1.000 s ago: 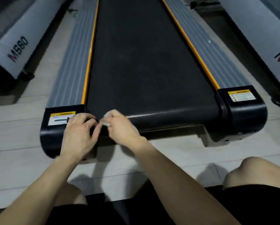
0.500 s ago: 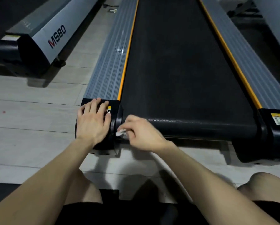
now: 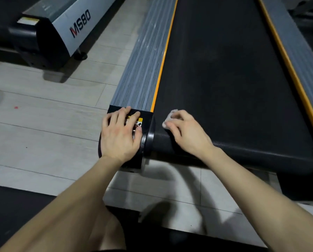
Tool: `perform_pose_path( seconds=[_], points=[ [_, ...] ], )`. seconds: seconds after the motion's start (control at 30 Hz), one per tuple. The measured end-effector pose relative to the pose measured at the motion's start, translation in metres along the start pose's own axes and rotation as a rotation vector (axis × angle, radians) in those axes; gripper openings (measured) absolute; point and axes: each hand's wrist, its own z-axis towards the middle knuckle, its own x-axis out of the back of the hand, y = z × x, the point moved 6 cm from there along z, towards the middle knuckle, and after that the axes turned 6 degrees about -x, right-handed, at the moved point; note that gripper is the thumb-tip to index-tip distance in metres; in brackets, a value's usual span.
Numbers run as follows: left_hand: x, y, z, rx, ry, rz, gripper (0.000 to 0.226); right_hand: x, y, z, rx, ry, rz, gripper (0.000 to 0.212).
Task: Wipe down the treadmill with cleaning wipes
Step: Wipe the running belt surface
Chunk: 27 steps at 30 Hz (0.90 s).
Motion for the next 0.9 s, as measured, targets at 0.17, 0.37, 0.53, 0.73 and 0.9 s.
perform_pose_path(
  seconds=[0.17, 0.37, 0.53, 0.73, 0.9],
  points=[
    [0.002, 0.0, 0.001, 0.021, -0.021, -0.002, 0.049, -0.017, -0.004, -0.007, 0.034, 0.025, 0.001, 0.028],
    [0.006, 0.001, 0.003, 0.02, -0.011, -0.002, 0.049, 0.002, 0.023, 0.068, 0.051, 0.047, -0.096, 0.026],
    [0.007, 0.001, 0.002, -0.001, 0.026, 0.017, 0.047, -0.014, -0.007, 0.033, 0.074, 0.018, -0.071, 0.028],
    [0.009, 0.003, 0.002, -0.006, 0.0, 0.018, 0.049, -0.009, -0.001, 0.025, 0.237, -0.083, -0.12, 0.032],
    [0.01, 0.003, 0.002, -0.004, 0.009, 0.024, 0.048, -0.017, -0.017, 0.012, 0.122, -0.054, -0.04, 0.031]
  ],
)
